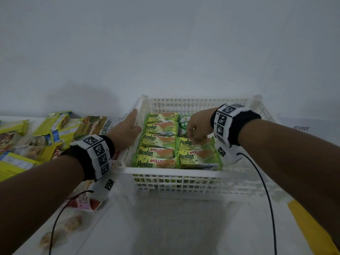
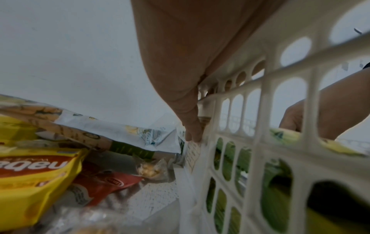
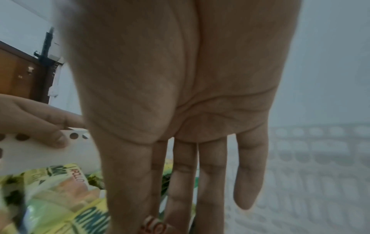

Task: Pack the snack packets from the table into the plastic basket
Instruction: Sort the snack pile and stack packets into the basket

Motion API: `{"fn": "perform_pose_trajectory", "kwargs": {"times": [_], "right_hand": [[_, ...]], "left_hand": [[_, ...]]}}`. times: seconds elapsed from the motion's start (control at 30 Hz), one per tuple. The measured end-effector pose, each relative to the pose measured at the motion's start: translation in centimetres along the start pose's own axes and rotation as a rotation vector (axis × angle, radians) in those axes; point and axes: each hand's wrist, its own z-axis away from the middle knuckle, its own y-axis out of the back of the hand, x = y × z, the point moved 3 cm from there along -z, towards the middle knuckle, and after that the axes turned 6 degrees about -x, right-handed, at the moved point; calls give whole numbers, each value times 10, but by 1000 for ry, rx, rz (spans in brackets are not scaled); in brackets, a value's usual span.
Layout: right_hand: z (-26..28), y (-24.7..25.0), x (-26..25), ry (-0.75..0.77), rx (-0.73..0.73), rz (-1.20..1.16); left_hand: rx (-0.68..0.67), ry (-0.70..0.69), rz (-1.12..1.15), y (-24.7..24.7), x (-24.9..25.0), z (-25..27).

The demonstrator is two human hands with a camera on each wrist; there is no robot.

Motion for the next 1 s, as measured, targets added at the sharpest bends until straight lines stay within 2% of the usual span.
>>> {"fn": "perform_pose_trajectory", "kwargs": {"times": [0.2, 0.37, 0.57, 1.0], "right_hand": [[0, -2, 2, 11, 55, -10], [12, 2, -3, 110, 153, -103], [11, -9, -15, 128, -77, -70], [15, -13, -15, 159, -64, -111]], "left_hand": [[9, -1, -4, -1, -3, -3], [21, -3, -13, -1, -6, -5], [23, 0, -18, 0, -6, -4], [28, -7, -20, 0, -7, -4]]}}
